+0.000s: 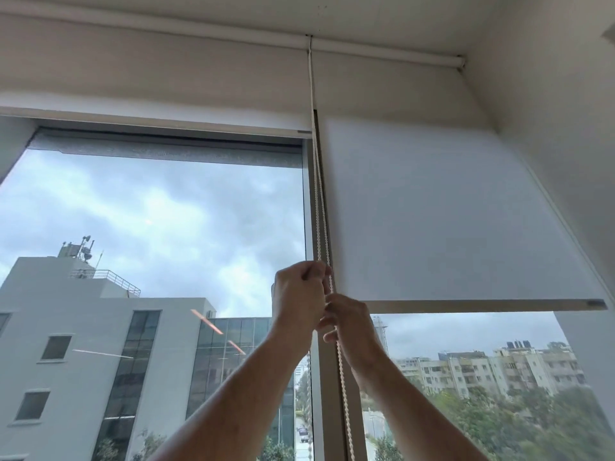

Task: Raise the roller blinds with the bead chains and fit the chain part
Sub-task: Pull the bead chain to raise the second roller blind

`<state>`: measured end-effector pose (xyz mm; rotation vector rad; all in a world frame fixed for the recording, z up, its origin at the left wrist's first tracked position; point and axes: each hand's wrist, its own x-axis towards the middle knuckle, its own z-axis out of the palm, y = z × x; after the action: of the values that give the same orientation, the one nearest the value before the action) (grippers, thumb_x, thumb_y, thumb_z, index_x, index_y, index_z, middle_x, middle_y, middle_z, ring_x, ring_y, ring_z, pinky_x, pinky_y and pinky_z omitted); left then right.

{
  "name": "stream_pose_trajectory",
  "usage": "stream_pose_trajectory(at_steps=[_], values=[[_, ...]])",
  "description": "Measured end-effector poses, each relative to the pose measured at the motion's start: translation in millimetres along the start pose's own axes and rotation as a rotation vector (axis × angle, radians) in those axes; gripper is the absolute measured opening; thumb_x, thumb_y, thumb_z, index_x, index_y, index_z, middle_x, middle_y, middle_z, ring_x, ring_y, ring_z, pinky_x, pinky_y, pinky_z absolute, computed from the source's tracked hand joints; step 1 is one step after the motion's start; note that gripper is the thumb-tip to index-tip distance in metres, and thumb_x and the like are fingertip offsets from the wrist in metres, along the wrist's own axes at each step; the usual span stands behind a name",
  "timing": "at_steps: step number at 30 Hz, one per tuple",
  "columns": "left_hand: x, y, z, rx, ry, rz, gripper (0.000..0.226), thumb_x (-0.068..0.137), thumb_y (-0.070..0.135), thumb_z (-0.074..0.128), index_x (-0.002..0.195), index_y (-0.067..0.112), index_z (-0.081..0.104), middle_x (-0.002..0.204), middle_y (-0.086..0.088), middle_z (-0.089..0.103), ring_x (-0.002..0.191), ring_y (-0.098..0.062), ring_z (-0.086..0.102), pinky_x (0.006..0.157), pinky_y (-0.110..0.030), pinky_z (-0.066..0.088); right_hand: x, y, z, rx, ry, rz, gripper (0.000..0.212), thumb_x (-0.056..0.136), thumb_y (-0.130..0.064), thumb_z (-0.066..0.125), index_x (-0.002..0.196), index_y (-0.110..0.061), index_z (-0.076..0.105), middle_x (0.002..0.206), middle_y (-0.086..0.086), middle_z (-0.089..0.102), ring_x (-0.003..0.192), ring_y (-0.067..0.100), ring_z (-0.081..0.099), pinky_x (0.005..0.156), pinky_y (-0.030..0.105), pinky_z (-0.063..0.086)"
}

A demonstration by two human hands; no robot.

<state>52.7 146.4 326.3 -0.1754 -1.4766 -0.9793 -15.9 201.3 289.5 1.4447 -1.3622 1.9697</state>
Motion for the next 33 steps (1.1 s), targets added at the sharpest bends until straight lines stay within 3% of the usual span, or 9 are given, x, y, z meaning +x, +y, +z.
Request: stream_pose_trajectory(at_steps=[3,7,14,18,20,25,29,31,33], values=[[-13,-14,-2,0.006,-0.020,0.017,0.032,0.096,0.013,0.058,0.070,0.022,0.074,0.061,0.006,0.071,0.056,-0.007,0.066,0.057,-0.027,0.058,21,-13,2,0.137,0.144,0.036,0.026,0.091,-0.024,0.050,0.078,-0.017,0.070,0.065,-0.003,0.069,0.057,0.009,0.060,0.055,0.026,0.045],[-32,-29,-3,0.065,-0.053,0.070,0.036,0.097,0.009,0.055,0.065,0.010,0.070,0.044,0.007,0.053,0.037,-0.002,0.041,0.040,-0.013,0.029,48,-38,12,0.130,0.101,0.083,0.041,0.107,-0.037,0.041,0.088,-0.009,0.065,0.068,0.003,0.065,0.054,0.014,0.057,0.054,0.027,0.044],[-34,-29,-7,0.064,-0.089,0.136,0.031,0.097,0.012,0.056,0.072,0.017,0.074,0.048,0.004,0.055,0.042,-0.005,0.042,0.047,-0.023,0.035,63,-46,15,0.207,0.064,0.050,0.028,0.103,-0.006,0.037,0.085,-0.010,0.058,0.057,0.000,0.041,0.038,0.011,0.033,0.037,0.020,0.028],[-32,-21,-15,-0.021,-0.174,0.045,0.029,0.094,0.010,0.058,0.070,0.007,0.072,0.052,-0.011,0.062,0.043,-0.017,0.052,0.045,-0.026,0.042,62,-45,15,0.085,0.114,-0.045,0.033,0.093,-0.001,0.035,0.075,-0.018,0.057,0.054,-0.004,0.042,0.036,0.010,0.031,0.040,0.023,0.027],[-27,-12,-22,-0.112,-0.228,-0.034,0.026,0.091,0.010,0.060,0.070,0.002,0.073,0.064,-0.023,0.069,0.053,-0.025,0.061,0.054,-0.034,0.052,64,-42,14,-0.012,0.143,-0.099,0.036,0.089,-0.008,0.039,0.065,-0.026,0.059,0.054,-0.010,0.046,0.041,0.011,0.038,0.046,0.026,0.032],[5,7,-26,-0.250,-0.146,-0.180,0.032,0.093,0.036,0.059,0.091,0.007,0.071,0.086,-0.012,0.077,0.076,-0.025,0.074,0.071,-0.034,0.059,52,-37,12,-0.125,0.147,-0.166,0.038,0.094,-0.012,0.043,0.062,-0.026,0.059,0.053,-0.013,0.054,0.055,0.012,0.049,0.064,0.032,0.042],[30,33,-6,-0.308,-0.161,-0.152,0.032,0.093,0.035,0.062,0.081,0.005,0.064,0.079,-0.010,0.067,0.075,-0.028,0.064,0.075,-0.036,0.052,39,-29,15,-0.149,0.109,-0.208,0.038,0.096,-0.015,0.042,0.064,-0.031,0.056,0.053,-0.017,0.053,0.054,0.010,0.045,0.062,0.034,0.037],[38,46,5,-0.338,-0.182,-0.192,0.030,0.097,0.031,0.058,0.085,0.004,0.060,0.079,-0.009,0.068,0.068,-0.026,0.067,0.069,-0.035,0.055,34,-26,15,-0.164,0.113,-0.207,0.036,0.096,-0.018,0.040,0.064,-0.031,0.051,0.051,-0.018,0.047,0.054,0.011,0.041,0.063,0.038,0.035],[40,55,13,-0.362,-0.175,-0.236,0.027,0.100,0.026,0.054,0.089,0.002,0.059,0.071,-0.009,0.065,0.053,-0.020,0.063,0.047,-0.027,0.050,29,-24,13,-0.142,0.108,-0.203,0.032,0.092,-0.022,0.040,0.063,-0.029,0.051,0.052,-0.017,0.047,0.055,0.014,0.041,0.064,0.039,0.035]])
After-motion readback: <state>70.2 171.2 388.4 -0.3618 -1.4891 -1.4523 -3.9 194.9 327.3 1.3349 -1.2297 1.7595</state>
